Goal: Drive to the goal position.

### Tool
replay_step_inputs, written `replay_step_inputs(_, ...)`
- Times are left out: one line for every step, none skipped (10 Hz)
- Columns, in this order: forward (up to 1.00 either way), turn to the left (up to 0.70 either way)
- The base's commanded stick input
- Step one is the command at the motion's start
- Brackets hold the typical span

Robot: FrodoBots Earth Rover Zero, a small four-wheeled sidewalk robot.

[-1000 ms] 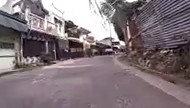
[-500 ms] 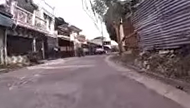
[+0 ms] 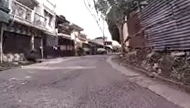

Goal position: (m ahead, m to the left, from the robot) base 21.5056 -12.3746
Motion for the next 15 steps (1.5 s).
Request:
replay_step_inputs(1.0, 0.0)
replay_step_inputs(1.0, 0.0)
replay_step_inputs(1.0, 0.0)
replay_step_inputs(1.0, 0.0)
replay_step_inputs(1.0, -0.4)
replay_step_inputs(1.0, -0.4)
replay_step_inputs(1.0, -0.18)
replay_step_inputs(1.0, 0.0)
replay_step_inputs(1.0, 0.0)
replay_step_inputs(1.0, 0.0)
replay_step_inputs(1.0, -0.11)
replay_step_inputs(1.0, -0.31)
replay_step_inputs(1.0, -0.4)
replay_step_inputs(1.0, -0.11)
replay_step_inputs(1.0, 0.0)
